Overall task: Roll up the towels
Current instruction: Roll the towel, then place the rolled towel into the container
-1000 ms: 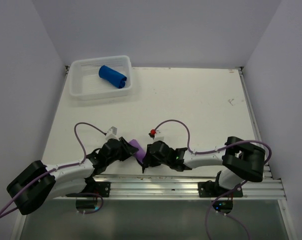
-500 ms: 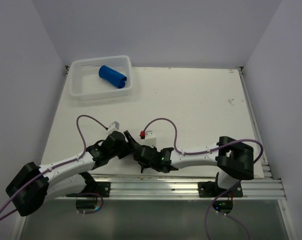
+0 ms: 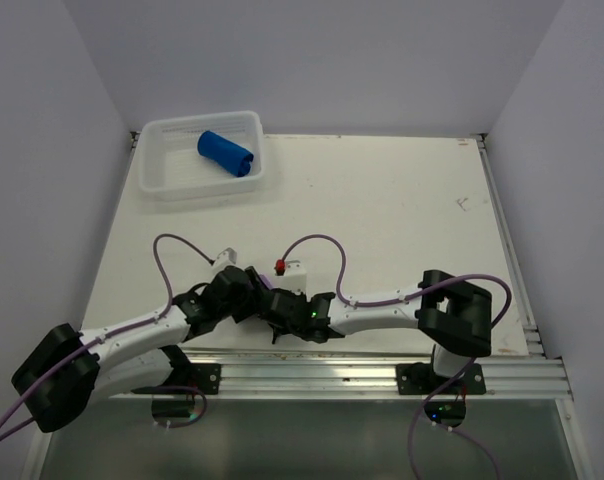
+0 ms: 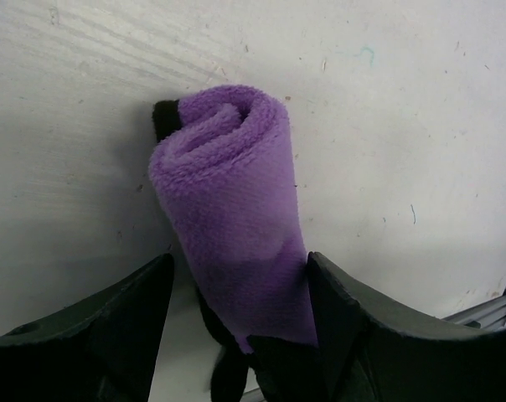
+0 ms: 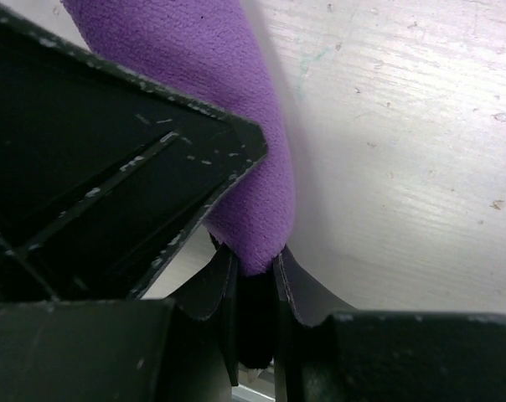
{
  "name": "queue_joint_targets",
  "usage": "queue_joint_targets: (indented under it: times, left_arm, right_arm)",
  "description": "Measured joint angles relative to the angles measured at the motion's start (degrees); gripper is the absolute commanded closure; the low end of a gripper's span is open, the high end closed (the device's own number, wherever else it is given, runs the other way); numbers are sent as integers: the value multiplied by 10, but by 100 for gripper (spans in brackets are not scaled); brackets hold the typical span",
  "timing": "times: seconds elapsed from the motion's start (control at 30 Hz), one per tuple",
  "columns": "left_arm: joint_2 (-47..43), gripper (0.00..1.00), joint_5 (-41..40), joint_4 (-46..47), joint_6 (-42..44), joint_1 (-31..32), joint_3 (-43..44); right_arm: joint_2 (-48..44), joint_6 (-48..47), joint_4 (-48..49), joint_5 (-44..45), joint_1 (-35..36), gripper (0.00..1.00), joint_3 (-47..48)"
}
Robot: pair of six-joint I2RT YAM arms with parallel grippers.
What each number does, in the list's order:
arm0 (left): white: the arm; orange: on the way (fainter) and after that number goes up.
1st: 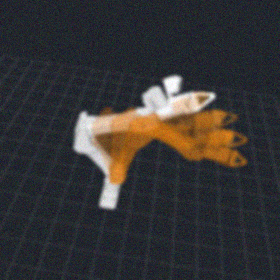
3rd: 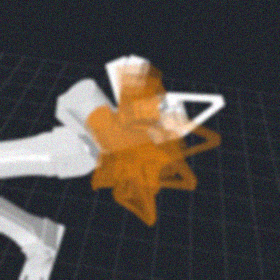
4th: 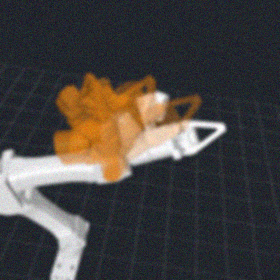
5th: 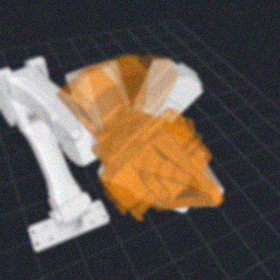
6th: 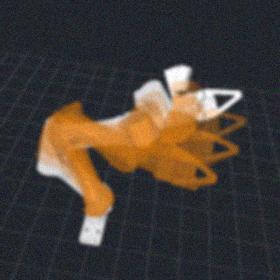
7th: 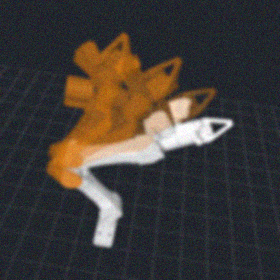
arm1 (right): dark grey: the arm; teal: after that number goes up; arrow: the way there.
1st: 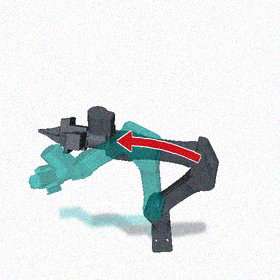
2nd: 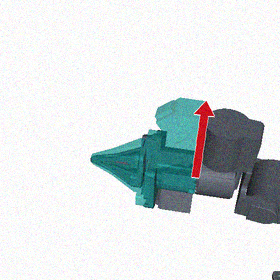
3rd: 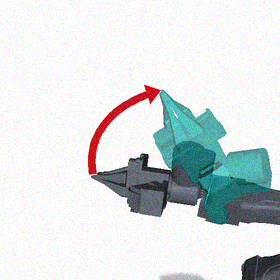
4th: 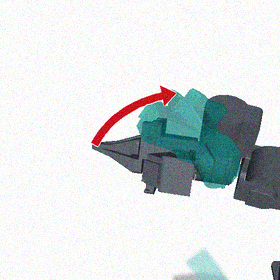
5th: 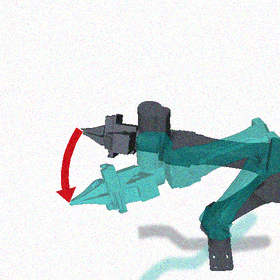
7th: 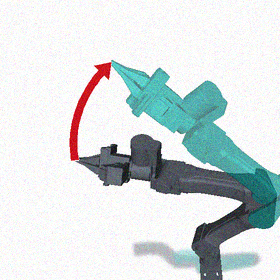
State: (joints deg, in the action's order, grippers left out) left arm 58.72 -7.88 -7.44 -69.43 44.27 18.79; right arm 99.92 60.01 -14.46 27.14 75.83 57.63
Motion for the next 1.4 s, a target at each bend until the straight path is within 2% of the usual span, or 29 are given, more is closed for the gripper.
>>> queue_joint_targets:
  times: [0.27,0.37,0.47,0.5,0.6,0.77,0.9,1.07,1.13,1.4]
  left_arm:
    - [40,50,-8,65,-2,0,-8]
    - [43,64,-12,74,-3,0,-13]
    - [41,76,-14,80,-2,0,-22]
    - [38,79,-13,83,-1,0,-25]
    - [25,79,-13,94,2,0,-37]
    - [23,78,-9,100,15,-1,-40]
    - [23,77,3,96,38,-15,-36]
    - [28,78,5,60,90,-63,0]
    - [32,79,7,48,112,-87,21]
    - [61,83,62,2,190,-215,150]
  right_arm:
    - [0,4,37,-17,0,100,-9]
    - [0,5,39,-18,-1,98,-9]
    - [0,7,47,-18,-1,78,-15]
    - [-1,9,49,-18,-1,68,-17]
    - [-2,13,50,-19,-1,56,-19]
    - [-29,14,48,-22,-1,52,-43]
    - [-100,13,32,-22,-1,42,-82]
    - [-225,0,-10,-10,-1,30,-118]
    - [-259,-4,-18,-5,-1,29,-130]
    - [-299,-12,-45,4,-9,27,-160]
